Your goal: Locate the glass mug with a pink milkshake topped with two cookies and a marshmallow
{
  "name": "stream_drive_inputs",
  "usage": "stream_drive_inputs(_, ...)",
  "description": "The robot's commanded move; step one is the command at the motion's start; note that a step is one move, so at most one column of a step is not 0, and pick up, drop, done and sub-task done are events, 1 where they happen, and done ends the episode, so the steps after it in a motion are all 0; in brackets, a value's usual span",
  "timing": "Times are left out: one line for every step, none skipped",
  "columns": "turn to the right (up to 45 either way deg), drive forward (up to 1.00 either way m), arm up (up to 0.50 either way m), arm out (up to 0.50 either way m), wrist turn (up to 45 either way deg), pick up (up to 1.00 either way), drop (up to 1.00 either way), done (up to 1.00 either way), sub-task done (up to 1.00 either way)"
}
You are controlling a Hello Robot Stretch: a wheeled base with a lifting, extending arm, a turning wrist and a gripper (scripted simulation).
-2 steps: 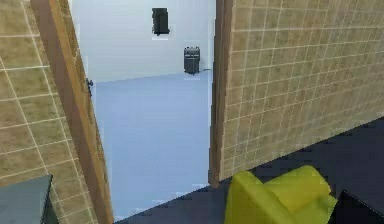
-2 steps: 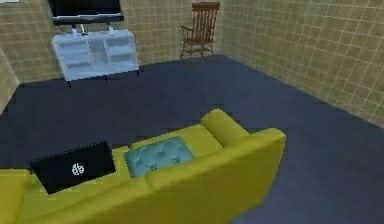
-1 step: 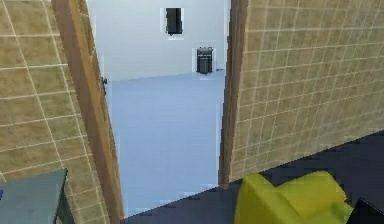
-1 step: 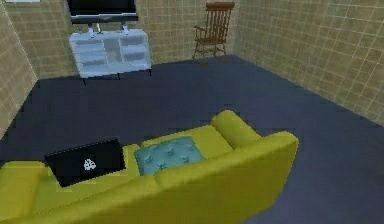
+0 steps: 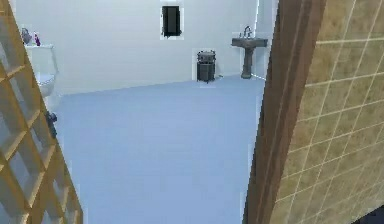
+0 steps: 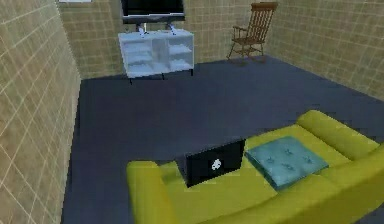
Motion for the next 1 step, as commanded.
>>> stream_drive_inputs(3.0,0.00,0.00,0.00,0.0,0.00,0.00,0.00,0.00)
